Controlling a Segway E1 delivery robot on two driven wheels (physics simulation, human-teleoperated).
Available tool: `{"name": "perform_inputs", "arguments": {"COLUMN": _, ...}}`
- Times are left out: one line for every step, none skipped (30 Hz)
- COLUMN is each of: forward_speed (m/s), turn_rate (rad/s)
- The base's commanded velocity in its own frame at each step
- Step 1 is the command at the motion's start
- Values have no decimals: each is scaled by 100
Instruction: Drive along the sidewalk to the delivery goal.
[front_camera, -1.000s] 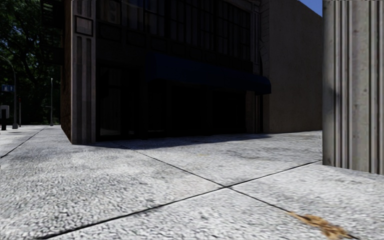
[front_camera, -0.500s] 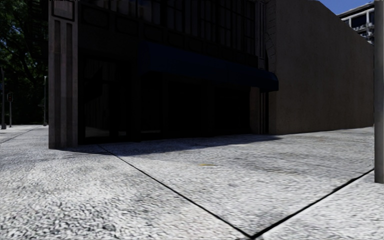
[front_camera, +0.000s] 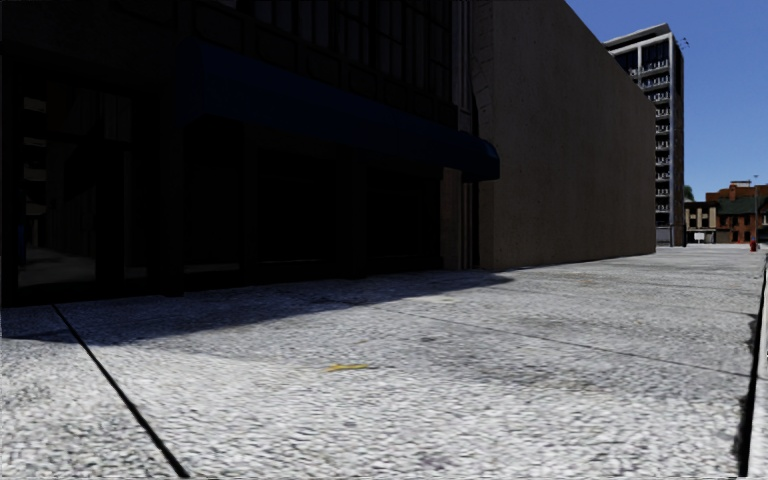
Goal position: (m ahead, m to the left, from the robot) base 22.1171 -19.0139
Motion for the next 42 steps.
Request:
{"name": "perform_inputs", "arguments": {"forward_speed": 198, "turn_rate": -51}}
{"name": "perform_inputs", "arguments": {"forward_speed": 198, "turn_rate": -51}}
{"name": "perform_inputs", "arguments": {"forward_speed": 198, "turn_rate": -51}}
{"name": "perform_inputs", "arguments": {"forward_speed": 198, "turn_rate": -51}}
{"name": "perform_inputs", "arguments": {"forward_speed": 198, "turn_rate": -51}}
{"name": "perform_inputs", "arguments": {"forward_speed": 198, "turn_rate": -51}}
{"name": "perform_inputs", "arguments": {"forward_speed": 198, "turn_rate": -51}}
{"name": "perform_inputs", "arguments": {"forward_speed": 198, "turn_rate": -51}}
{"name": "perform_inputs", "arguments": {"forward_speed": 198, "turn_rate": -51}}
{"name": "perform_inputs", "arguments": {"forward_speed": 198, "turn_rate": -51}}
{"name": "perform_inputs", "arguments": {"forward_speed": 198, "turn_rate": -51}}
{"name": "perform_inputs", "arguments": {"forward_speed": 198, "turn_rate": -50}}
{"name": "perform_inputs", "arguments": {"forward_speed": 198, "turn_rate": -49}}
{"name": "perform_inputs", "arguments": {"forward_speed": 198, "turn_rate": -49}}
{"name": "perform_inputs", "arguments": {"forward_speed": 198, "turn_rate": -49}}
{"name": "perform_inputs", "arguments": {"forward_speed": 198, "turn_rate": -48}}
{"name": "perform_inputs", "arguments": {"forward_speed": 198, "turn_rate": -48}}
{"name": "perform_inputs", "arguments": {"forward_speed": 198, "turn_rate": -48}}
{"name": "perform_inputs", "arguments": {"forward_speed": 198, "turn_rate": -48}}
{"name": "perform_inputs", "arguments": {"forward_speed": 198, "turn_rate": -48}}
{"name": "perform_inputs", "arguments": {"forward_speed": 198, "turn_rate": -46}}
{"name": "perform_inputs", "arguments": {"forward_speed": 198, "turn_rate": -46}}
{"name": "perform_inputs", "arguments": {"forward_speed": 198, "turn_rate": -45}}
{"name": "perform_inputs", "arguments": {"forward_speed": 198, "turn_rate": -45}}
{"name": "perform_inputs", "arguments": {"forward_speed": 198, "turn_rate": -45}}
{"name": "perform_inputs", "arguments": {"forward_speed": 198, "turn_rate": -45}}
{"name": "perform_inputs", "arguments": {"forward_speed": 198, "turn_rate": -45}}
{"name": "perform_inputs", "arguments": {"forward_speed": 198, "turn_rate": -45}}
{"name": "perform_inputs", "arguments": {"forward_speed": 198, "turn_rate": -45}}
{"name": "perform_inputs", "arguments": {"forward_speed": 198, "turn_rate": -45}}
{"name": "perform_inputs", "arguments": {"forward_speed": 198, "turn_rate": -45}}
{"name": "perform_inputs", "arguments": {"forward_speed": 198, "turn_rate": -44}}
{"name": "perform_inputs", "arguments": {"forward_speed": 198, "turn_rate": -44}}
{"name": "perform_inputs", "arguments": {"forward_speed": 198, "turn_rate": -44}}
{"name": "perform_inputs", "arguments": {"forward_speed": 198, "turn_rate": -44}}
{"name": "perform_inputs", "arguments": {"forward_speed": 198, "turn_rate": -44}}
{"name": "perform_inputs", "arguments": {"forward_speed": 198, "turn_rate": -44}}
{"name": "perform_inputs", "arguments": {"forward_speed": 198, "turn_rate": -43}}
{"name": "perform_inputs", "arguments": {"forward_speed": 198, "turn_rate": -43}}
{"name": "perform_inputs", "arguments": {"forward_speed": 198, "turn_rate": -42}}
{"name": "perform_inputs", "arguments": {"forward_speed": 198, "turn_rate": -42}}
{"name": "perform_inputs", "arguments": {"forward_speed": 198, "turn_rate": -40}}
